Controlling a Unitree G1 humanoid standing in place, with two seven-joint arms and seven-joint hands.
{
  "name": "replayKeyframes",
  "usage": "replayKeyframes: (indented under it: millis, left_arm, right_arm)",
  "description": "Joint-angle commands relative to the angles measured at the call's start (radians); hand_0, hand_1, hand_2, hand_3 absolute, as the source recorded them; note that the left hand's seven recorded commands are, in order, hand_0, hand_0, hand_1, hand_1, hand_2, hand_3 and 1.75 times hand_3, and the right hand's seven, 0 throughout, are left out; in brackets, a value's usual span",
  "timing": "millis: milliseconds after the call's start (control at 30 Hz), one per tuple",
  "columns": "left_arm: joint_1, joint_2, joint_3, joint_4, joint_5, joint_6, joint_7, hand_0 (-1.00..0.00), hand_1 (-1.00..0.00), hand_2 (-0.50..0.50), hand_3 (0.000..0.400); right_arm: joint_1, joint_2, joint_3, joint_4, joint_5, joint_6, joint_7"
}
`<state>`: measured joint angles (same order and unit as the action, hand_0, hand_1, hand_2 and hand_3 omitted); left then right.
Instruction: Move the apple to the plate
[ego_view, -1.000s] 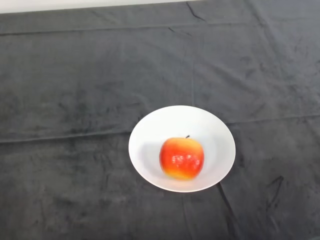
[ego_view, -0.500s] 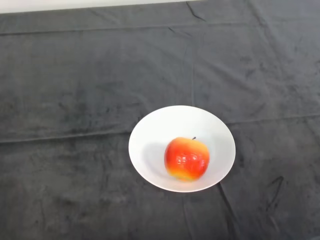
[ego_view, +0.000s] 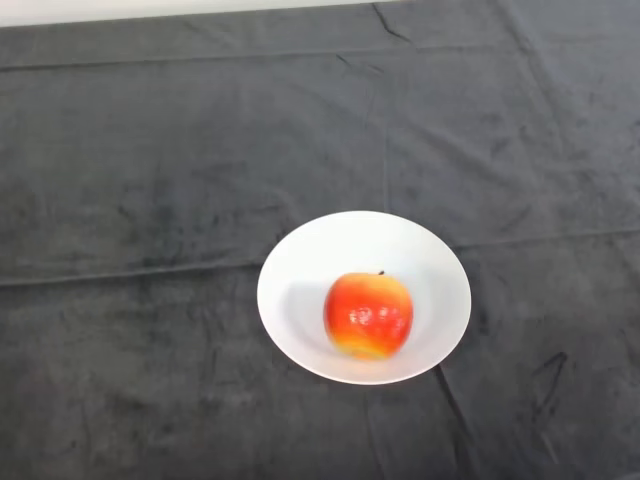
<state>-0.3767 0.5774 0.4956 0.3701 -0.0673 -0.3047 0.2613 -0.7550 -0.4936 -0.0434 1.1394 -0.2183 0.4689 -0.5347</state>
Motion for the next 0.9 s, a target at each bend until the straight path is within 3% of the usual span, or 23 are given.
replayKeyframes:
  millis: [33,900]
  left_arm:
    - [-0.056,0.026,0.020,0.045,0.008,-0.016,-0.004,0.00,0.00,0.00,0.000]
    - [-0.052,0.025,0.021,0.036,0.011,-0.012,-0.006,0.00,0.00,0.00,0.000]
  right_arm:
    - [0.024,-0.007,0.0000,0.023,-0.0018,0.006,0.0033]
    - [0.024,-0.007,0.0003,0.022,-0.0015,0.006,0.0033]
